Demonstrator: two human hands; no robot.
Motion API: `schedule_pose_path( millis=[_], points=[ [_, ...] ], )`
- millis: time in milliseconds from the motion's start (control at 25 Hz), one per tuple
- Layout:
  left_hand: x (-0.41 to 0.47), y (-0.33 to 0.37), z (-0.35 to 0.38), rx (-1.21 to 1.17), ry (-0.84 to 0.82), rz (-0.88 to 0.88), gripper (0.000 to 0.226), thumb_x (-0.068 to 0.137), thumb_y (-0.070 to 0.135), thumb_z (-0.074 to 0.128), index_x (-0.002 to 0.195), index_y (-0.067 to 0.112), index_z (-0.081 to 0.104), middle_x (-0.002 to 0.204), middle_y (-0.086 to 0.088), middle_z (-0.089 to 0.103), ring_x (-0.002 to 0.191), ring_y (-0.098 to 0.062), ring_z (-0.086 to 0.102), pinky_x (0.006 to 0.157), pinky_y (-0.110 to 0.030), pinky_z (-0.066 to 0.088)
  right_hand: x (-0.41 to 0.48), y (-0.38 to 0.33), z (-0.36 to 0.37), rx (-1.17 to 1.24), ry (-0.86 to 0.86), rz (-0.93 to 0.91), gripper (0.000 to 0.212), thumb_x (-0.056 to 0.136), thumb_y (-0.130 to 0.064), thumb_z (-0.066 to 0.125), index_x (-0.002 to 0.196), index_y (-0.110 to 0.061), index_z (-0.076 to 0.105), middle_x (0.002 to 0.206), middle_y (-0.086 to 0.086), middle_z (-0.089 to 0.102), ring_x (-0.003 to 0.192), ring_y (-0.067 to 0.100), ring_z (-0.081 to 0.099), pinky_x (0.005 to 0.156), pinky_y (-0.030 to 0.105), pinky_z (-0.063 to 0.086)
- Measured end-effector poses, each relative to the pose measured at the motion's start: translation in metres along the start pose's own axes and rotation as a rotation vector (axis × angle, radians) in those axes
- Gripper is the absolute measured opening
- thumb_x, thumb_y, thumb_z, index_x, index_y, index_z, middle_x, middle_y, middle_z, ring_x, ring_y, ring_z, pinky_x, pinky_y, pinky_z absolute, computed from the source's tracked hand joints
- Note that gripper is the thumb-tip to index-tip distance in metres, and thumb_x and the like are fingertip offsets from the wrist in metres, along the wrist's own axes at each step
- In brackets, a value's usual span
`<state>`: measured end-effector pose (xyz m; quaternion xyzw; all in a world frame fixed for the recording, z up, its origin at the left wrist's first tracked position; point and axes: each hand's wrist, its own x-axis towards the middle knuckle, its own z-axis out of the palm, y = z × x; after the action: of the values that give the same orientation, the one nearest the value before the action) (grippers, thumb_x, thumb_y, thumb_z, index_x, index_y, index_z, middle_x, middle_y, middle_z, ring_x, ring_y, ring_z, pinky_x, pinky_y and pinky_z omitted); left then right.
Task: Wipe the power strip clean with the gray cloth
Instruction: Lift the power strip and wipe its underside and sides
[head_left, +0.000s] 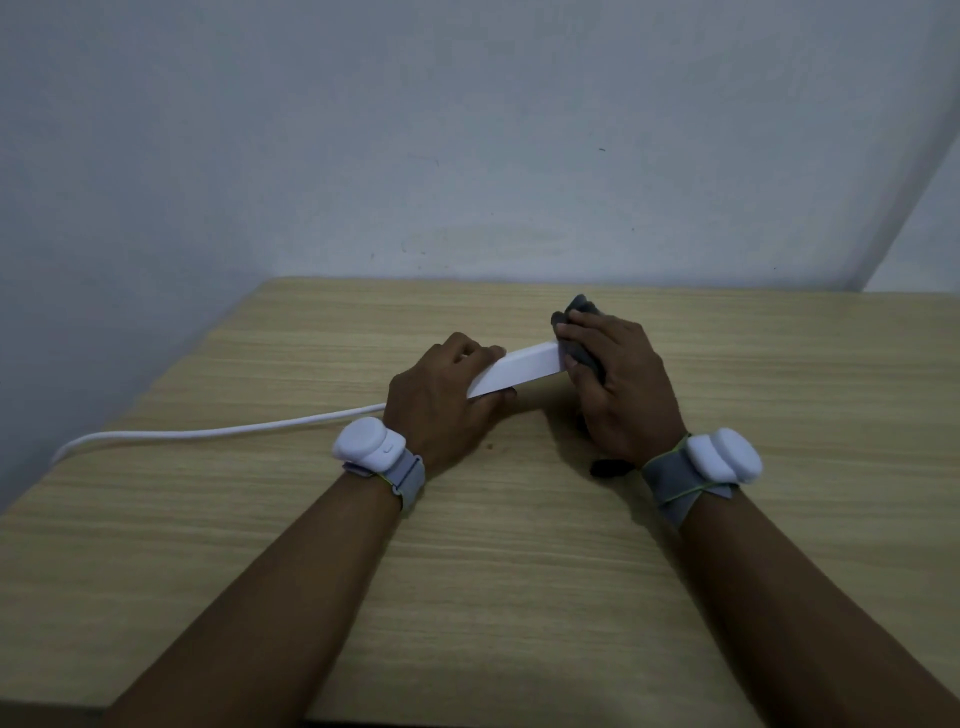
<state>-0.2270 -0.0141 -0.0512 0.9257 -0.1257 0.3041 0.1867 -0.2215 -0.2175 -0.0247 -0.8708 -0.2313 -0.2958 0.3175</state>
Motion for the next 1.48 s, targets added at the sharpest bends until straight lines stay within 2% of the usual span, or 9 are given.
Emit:
schedule_pose_path(
  millis=[200,360,520,720,880,1040,1240,1360,1480],
  points=[
    [0.003,-0.004,0.005,-0.155,-0.118,-0.049,0.049,0.080,0.055,0.063,0.124,0.034,0.058,0.114,0.008,0.053,0.100,-0.013,0.052,0.076,-0.035,0.049,0.001,0.012,0.007,-0.057,-0.082,0.059,0.032,0.090,-0.011,0.058,0.121,-0.010,0.064,0.130,0.010,0.061,0.122,0.028,0.049,0.101,0.018,0.025],
    [0.004,-0.014,0.004,-0.284,-0.232,-0.050,0.059,0.075,0.028,0.073,0.131,0.028,0.053,0.120,0.006,0.048,0.113,-0.012,0.045,0.088,-0.028,0.042,0.001,0.022,0.018,-0.140,-0.184,0.112,0.036,0.089,-0.018,0.056,0.124,-0.016,0.063,0.134,0.006,0.060,0.125,0.028,0.048,0.108,0.043,0.035],
    [0.006,-0.027,-0.004,-0.369,-0.268,-0.092,0.075,0.066,0.002,0.070,0.134,0.025,0.049,0.129,0.001,0.048,0.120,-0.014,0.044,0.095,-0.020,0.031,0.002,0.024,0.024,-0.229,-0.248,0.110,0.037,0.089,-0.022,0.053,0.124,-0.017,0.063,0.134,0.006,0.060,0.125,0.029,0.050,0.107,0.047,0.037],
    [0.004,-0.053,-0.016,-0.237,-0.287,-0.270,0.075,0.056,0.043,0.084,0.124,0.028,0.056,0.117,0.008,0.058,0.107,-0.010,0.054,0.086,-0.027,0.045,0.003,0.023,0.026,-0.276,-0.284,0.099,0.039,0.092,-0.022,0.048,0.129,-0.015,0.059,0.140,0.006,0.055,0.130,0.027,0.047,0.110,0.035,0.029],
    [-0.001,-0.060,-0.014,-0.382,-0.233,-0.374,0.069,0.048,0.040,0.092,0.110,0.027,0.066,0.107,0.012,0.067,0.099,-0.004,0.061,0.073,-0.013,0.042,0.002,0.004,0.032,-0.248,-0.382,0.010,0.041,0.097,-0.022,0.042,0.137,-0.014,0.049,0.150,0.004,0.043,0.142,0.026,0.029,0.117,0.039,0.014],
    [-0.001,-0.059,-0.012,-0.373,-0.228,-0.380,0.070,0.047,0.045,0.090,0.110,0.033,0.063,0.109,0.015,0.063,0.101,-0.004,0.058,0.079,-0.023,0.046,0.000,-0.012,0.038,-0.189,-0.490,-0.049,0.044,0.098,-0.026,0.041,0.142,-0.022,0.042,0.155,-0.004,0.033,0.147,0.017,0.020,0.121,0.039,0.007],
    [-0.002,-0.058,-0.011,-0.314,-0.260,-0.381,0.076,0.047,0.055,0.083,0.116,0.042,0.056,0.112,0.015,0.060,0.106,-0.008,0.055,0.085,-0.029,0.045,0.002,-0.004,0.033,-0.363,-0.467,0.127,0.045,0.099,-0.035,0.035,0.144,-0.034,0.034,0.159,-0.006,0.024,0.148,0.030,0.013,0.115,0.064,0.008],
    [-0.001,-0.058,-0.011,-0.300,-0.283,-0.369,0.087,0.049,0.057,0.081,0.129,0.039,0.051,0.125,0.011,0.060,0.114,-0.010,0.055,0.089,-0.030,0.044,0.000,-0.009,0.038,-0.307,-0.504,0.057,0.045,0.099,-0.038,0.033,0.144,-0.035,0.033,0.159,-0.008,0.025,0.149,0.026,0.011,0.118,0.060,0.003],
    [-0.001,-0.057,-0.011,-0.276,-0.298,-0.348,0.090,0.051,0.060,0.079,0.133,0.036,0.050,0.129,0.008,0.059,0.117,-0.011,0.055,0.094,-0.033,0.046,-0.005,-0.017,0.046,-0.189,-0.536,-0.064,0.046,0.099,-0.042,0.028,0.145,-0.036,0.032,0.158,-0.010,0.025,0.149,0.019,0.011,0.120,0.045,-0.003]
  ],
)
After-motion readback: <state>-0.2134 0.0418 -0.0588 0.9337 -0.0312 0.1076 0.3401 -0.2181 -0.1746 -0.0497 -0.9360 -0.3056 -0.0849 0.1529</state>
